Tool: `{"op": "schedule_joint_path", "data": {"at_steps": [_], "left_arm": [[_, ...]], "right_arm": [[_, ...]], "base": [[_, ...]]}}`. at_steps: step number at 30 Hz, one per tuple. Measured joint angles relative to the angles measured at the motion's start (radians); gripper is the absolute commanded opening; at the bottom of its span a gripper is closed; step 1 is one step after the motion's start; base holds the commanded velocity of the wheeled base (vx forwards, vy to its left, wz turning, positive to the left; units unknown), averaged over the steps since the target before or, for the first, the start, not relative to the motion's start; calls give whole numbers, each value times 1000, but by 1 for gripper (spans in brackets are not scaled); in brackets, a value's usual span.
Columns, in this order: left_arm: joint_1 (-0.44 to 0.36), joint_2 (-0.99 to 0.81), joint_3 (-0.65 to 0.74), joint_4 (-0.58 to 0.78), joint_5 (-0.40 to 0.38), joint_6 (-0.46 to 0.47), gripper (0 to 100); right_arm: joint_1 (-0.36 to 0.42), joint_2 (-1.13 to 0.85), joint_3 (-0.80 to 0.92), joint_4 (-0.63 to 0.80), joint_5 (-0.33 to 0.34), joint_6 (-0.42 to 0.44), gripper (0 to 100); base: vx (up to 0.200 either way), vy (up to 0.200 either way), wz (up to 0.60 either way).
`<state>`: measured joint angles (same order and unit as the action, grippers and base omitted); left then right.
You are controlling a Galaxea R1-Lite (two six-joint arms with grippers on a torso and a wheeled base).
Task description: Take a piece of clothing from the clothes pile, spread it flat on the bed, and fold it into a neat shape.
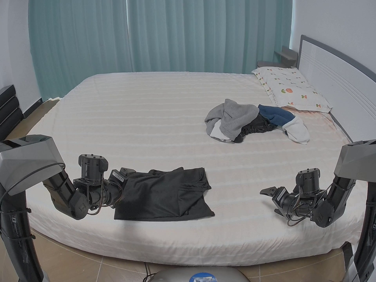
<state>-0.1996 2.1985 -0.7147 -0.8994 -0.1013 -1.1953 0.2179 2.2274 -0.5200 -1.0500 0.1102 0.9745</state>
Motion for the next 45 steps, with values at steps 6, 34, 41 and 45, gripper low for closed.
{"op": "schedule_joint_path", "data": {"at_steps": [6, 34, 41, 45], "left_arm": [[-1, 4, 1, 0, -1, 0, 100], [-3, 8, -5, 9, 0, 1, 100], [-4, 10, -9, 10, 1, 2, 100], [-3, 10, -11, 10, 1, 2, 100]], "right_arm": [[1, 2, -6, -3, 0, 2, 100], [137, 17, -128, 58, -161, -37, 100], [144, 21, -188, 131, -197, -54, 100], [153, 36, -209, 145, -253, -101, 100]], "base": [[0, 200, 0], [0, 143, 0], [0, 0, 0], [0, 0, 0]]}}
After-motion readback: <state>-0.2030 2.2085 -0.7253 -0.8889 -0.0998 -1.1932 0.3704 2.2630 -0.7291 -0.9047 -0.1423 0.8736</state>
